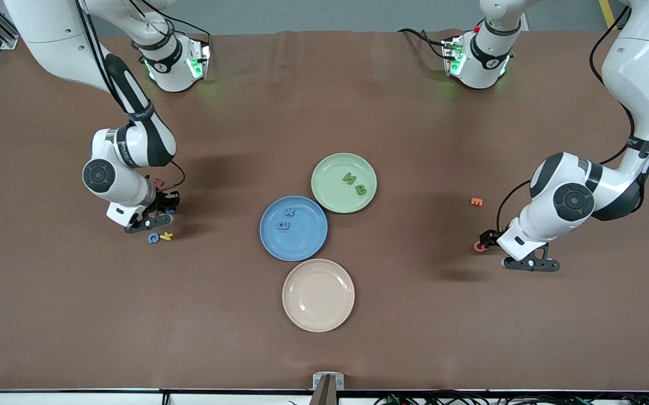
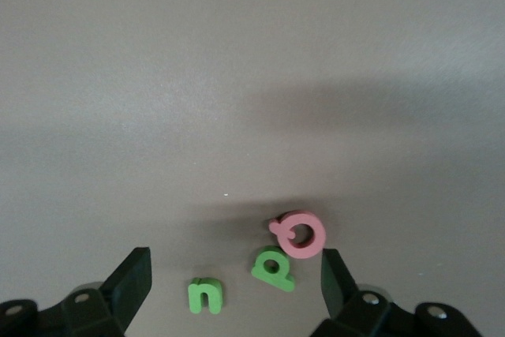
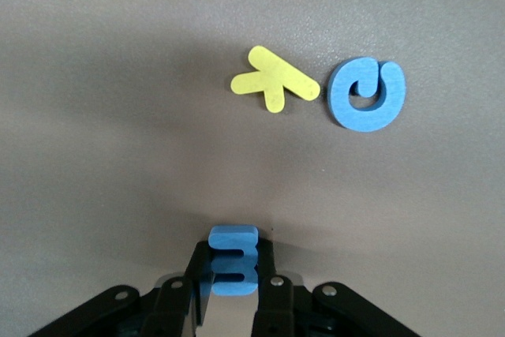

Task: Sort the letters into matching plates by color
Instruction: 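Grasp the blue M with the right gripper while the left gripper reaches P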

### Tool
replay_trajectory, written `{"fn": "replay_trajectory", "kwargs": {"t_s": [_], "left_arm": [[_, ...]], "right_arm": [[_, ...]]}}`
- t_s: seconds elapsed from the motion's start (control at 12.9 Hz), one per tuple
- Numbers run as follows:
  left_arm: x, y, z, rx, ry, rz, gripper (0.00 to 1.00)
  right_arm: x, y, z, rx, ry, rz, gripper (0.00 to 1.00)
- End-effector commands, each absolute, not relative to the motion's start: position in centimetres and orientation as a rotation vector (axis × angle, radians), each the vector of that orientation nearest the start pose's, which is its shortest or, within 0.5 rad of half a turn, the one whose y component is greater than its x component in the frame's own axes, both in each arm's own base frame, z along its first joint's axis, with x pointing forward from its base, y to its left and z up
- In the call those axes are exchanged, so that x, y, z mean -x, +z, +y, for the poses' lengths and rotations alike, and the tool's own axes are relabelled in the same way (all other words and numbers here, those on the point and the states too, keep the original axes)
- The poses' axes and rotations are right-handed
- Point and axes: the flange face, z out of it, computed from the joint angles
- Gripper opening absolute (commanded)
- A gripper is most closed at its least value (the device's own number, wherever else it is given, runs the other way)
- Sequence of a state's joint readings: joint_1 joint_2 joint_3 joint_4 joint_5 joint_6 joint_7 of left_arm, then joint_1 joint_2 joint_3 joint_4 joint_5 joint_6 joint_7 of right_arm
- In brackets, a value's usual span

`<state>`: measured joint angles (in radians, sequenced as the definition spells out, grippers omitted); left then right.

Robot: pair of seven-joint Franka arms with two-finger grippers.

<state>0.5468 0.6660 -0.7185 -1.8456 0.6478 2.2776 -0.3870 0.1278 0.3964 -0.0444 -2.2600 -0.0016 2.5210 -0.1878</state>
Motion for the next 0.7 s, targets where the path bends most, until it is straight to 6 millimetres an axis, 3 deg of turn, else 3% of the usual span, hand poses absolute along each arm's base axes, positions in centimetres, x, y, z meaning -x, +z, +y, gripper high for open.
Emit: {"fn": "replay_trajectory", "kwargs": {"t_s": [0.0, 0.16, 0.39, 0.62], "left_arm": [[-63.0, 22.3, -6.4, 3.069, -0.007, 0.306, 0.94], [-62.6, 21.9, -5.1, 3.062, 0.013, 0.375, 0.93], [-61.3, 20.8, -4.6, 3.036, 0.068, 0.561, 0.91], [-60.9, 20.3, -4.8, 3.015, 0.088, 0.694, 0.88]], "right_arm": [[-52.1, 17.7, 4.8, 3.113, 0.206, -0.428, 0.18], [-52.5, 19.4, 6.8, 3.116, 0.222, -0.406, 0.18], [-54.3, 23.7, 12.0, 3.15, 0.36, -0.238, 0.18], [-55.4, 28.0, 19.6, 3.113, 0.4, -0.009, 0.18]]}}
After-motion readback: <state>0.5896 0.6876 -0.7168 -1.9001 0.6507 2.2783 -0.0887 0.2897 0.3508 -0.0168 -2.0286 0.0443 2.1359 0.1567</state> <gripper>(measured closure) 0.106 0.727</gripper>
